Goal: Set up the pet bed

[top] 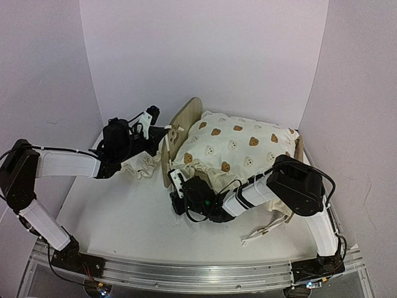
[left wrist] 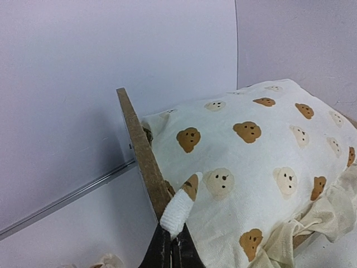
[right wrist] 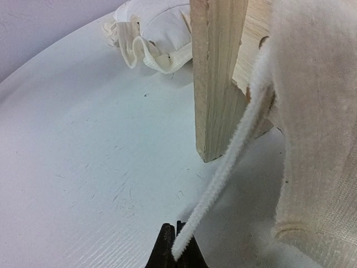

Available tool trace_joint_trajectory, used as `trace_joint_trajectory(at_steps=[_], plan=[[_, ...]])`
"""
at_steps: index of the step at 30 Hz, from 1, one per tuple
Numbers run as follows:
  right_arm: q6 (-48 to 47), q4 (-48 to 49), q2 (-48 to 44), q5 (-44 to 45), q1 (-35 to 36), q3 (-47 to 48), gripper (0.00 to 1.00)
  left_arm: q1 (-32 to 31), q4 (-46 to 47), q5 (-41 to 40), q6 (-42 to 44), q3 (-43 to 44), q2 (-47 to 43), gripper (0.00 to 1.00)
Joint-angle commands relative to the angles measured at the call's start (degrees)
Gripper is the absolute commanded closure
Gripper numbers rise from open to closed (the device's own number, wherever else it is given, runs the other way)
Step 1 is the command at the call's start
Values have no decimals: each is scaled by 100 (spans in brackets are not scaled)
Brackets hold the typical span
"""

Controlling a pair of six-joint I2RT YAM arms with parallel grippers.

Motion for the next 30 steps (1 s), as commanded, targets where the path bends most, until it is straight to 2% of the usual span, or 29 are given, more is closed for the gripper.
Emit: trace_joint_trajectory(at_steps=[1, 7, 10, 12, 13, 15, 18, 21, 22, 25, 28, 30], plan=[[-719, -263, 269, -268, 259, -245, 100, 121, 1321, -1260, 353, 1229, -29, 100], [-1077, -445, 384, 59, 445, -322, 100, 141, 1238, -1321, 521, 1803, 234, 100], [-1163, -429, 329, 141, 469, -357, 100, 141, 1203, -1156, 389, 1625, 165, 100], [-1103, -596, 127, 176, 471, -322, 100, 133, 1196, -1010, 215, 1203, -21, 100], [-1045, -746, -48, 159, 471, -310, 97, 135, 1190, -983, 76, 938, -166, 100], [-807, -1172, -455, 102, 472, -263, 61, 133, 1175, -970, -260, 331, -490, 97], [-453, -2448, -1209, -22, 473, -57, 37, 125, 1122, -959, -922, -852, -1201, 82], [-208, -3725, -2231, 104, 467, -234, 20, 117, 918, -1156, -1642, -2076, -2056, 54], [-179, -3937, -2629, 193, 450, -437, 14, 115, 716, -1306, -1887, -2411, -2387, 33], [-296, -4729, -3949, 502, 319, -961, 4, 118, -324, -1634, -2692, -3093, -3616, 11], [-314, -6154, -4625, 226, -405, -861, 2, 126, -1790, -1748, -3413, -3034, -4549, 6], [-428, -7113, -4743, 358, -772, -620, 2, 119, -2233, -1477, -3894, -2901, -4688, 8]])
